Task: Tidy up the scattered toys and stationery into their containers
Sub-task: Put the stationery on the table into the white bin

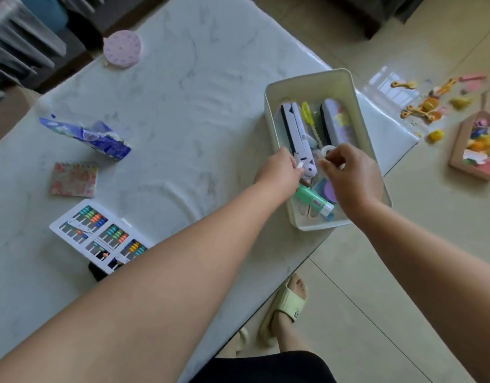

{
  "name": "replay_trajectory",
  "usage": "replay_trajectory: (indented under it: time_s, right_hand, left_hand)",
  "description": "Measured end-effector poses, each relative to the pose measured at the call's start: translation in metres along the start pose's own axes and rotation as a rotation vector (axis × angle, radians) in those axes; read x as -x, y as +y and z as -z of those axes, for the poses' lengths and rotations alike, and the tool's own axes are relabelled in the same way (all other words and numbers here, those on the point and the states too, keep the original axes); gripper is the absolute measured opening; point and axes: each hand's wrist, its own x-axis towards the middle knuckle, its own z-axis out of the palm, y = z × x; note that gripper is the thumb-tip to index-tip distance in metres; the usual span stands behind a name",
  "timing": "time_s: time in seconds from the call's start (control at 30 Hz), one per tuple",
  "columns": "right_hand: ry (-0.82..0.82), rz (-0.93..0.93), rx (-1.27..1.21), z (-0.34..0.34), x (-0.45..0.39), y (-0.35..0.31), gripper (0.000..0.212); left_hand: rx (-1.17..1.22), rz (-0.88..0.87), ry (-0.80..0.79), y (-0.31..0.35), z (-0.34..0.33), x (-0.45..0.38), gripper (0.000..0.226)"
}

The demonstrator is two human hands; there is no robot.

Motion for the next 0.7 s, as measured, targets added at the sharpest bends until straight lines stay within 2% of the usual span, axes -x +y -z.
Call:
replay_trajectory:
  time_s: [0.13, 0.37, 0.5, 0.7]
  right_hand:
    - [-0.085, -0.01, 0.037, 0.007, 0.0, 0.023, 0.025]
    - [-0.077, 0.066, -0.026, -0.012, -0.014, -0.003, 0.014]
    - [-0.162, 0.226, -0.046, -0.039, -0.022, -0.05, 0.011]
    - [-0.336, 0.354, 0.001, -0.094, -0.016, -0.116, 0.014]
  left_hand:
    - [-0.179, 0.054, 0.029, 0.008, -0.012, -0.001, 0.047]
    - [-0.127, 0.215, 0.163, -0.035, 0.025, -0.006, 0.034]
    - [-0.07, 0.337, 0.231, -0.082, 0.06, -0.01, 0.035]
    - [0.12, 0.524, 0.31, -0.152, 0.113, -0.006, 0.041]
